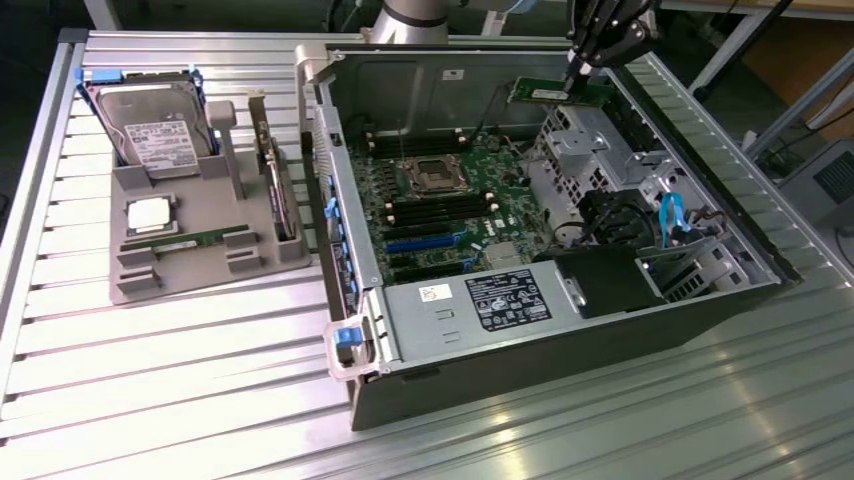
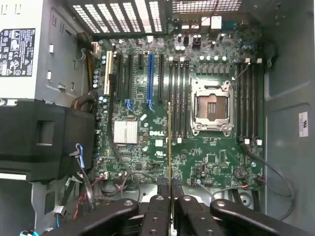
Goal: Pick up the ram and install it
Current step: 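Pick up the ram and move it above insertion slot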
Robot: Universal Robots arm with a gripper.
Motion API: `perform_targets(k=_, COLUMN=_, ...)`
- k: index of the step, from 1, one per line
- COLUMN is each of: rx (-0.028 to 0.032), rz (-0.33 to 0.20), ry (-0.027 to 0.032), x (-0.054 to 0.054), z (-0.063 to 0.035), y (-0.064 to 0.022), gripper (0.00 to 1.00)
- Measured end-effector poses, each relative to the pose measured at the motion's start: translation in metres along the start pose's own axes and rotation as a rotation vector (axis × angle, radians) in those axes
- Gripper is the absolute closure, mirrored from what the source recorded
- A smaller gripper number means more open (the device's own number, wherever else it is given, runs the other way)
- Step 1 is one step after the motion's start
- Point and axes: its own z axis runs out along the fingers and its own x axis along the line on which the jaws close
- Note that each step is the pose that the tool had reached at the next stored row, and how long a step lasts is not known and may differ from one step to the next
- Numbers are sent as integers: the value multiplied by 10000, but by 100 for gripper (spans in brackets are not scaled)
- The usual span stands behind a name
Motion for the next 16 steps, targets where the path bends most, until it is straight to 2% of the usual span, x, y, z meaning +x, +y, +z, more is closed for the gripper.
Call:
perform_targets(k=5, rx=1, rz=-1, ry=-7, x=0, z=0, y=0, gripper=87)
perform_targets(k=6, rx=6, rz=-23, ry=-154, x=2, z=0, y=0, gripper=87)
perform_targets(k=7, rx=26, rz=-97, ry=-662, x=13, z=2, y=1, gripper=87)
perform_targets(k=8, rx=37, rz=-137, ry=-948, x=20, z=3, y=1, gripper=87)
perform_targets(k=9, rx=37, rz=-138, ry=-949, x=20, z=3, y=1, gripper=87)
perform_targets(k=10, rx=138, rz=-131, ry=-946, x=20, z=5, y=1, gripper=87)
perform_targets(k=11, rx=155, rz=-130, ry=-945, x=20, z=5, y=0, gripper=87)
perform_targets(k=12, rx=342, rz=-117, ry=-938, x=19, z=5, y=2, gripper=87)
perform_targets(k=13, rx=836, rz=-81, ry=-926, x=19, z=8, y=6, gripper=87)
perform_targets(k=14, rx=917, rz=-76, ry=-924, x=19, z=8, y=6, gripper=87)
perform_targets(k=16, rx=918, rz=-75, ry=-923, x=19, z=8, y=6, gripper=87)
